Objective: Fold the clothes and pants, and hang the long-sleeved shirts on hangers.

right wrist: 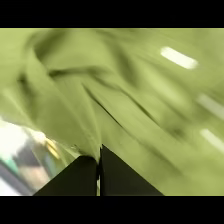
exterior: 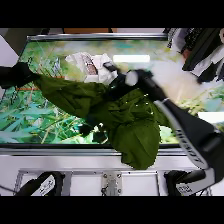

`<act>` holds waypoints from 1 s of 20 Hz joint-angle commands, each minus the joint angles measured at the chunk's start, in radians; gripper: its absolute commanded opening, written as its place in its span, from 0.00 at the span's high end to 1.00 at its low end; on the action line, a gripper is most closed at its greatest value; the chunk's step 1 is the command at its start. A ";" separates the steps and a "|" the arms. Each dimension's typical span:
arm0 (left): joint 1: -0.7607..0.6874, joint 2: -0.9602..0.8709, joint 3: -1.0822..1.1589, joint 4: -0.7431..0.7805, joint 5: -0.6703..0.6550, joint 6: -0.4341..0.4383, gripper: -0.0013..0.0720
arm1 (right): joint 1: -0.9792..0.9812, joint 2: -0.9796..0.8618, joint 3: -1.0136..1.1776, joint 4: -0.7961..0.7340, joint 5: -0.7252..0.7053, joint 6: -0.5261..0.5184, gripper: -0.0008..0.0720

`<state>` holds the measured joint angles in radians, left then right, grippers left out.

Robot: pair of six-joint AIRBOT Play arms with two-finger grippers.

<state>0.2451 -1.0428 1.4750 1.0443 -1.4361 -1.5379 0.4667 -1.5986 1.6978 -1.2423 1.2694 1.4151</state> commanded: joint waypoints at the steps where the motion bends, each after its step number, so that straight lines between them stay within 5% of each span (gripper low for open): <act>1: -0.109 0.239 -0.171 0.002 -0.078 -0.104 0.96 | -0.167 0.259 0.016 -0.136 0.410 -0.054 0.97; 6: -0.568 0.472 -0.461 0.006 0.026 -0.445 0.96 | -0.259 0.472 0.016 -0.166 0.476 0.047 0.97; 9: -0.791 0.458 -0.574 0.047 0.132 -0.565 0.96 | -0.262 0.455 0.016 -0.189 0.543 0.093 0.97; 13: -0.829 0.262 -0.642 0.151 0.331 -0.541 0.96 | -0.262 0.276 0.016 -0.190 0.410 0.088 0.97; 17: -0.619 0.011 -0.549 0.132 0.477 -0.361 0.96 | -0.266 0.077 0.017 -0.187 0.082 0.082 0.94; 18: -0.566 -0.044 -0.507 0.132 0.483 -0.339 0.64 | -0.269 0.050 0.019 -0.187 0.034 0.082 0.71; 19: -0.510 -0.098 -0.453 0.131 0.475 -0.314 0.17 | -0.275 0.037 0.019 -0.187 -0.004 0.082 0.30; 20: -0.463 -0.140 -0.396 0.132 0.453 -0.286 0.14 | -0.284 0.039 0.019 -0.187 -0.027 0.082 0.24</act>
<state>-0.3443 -1.0409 0.9714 1.1732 -1.0161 -1.9221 0.1959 -1.4998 1.7145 -1.4303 1.4010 1.4960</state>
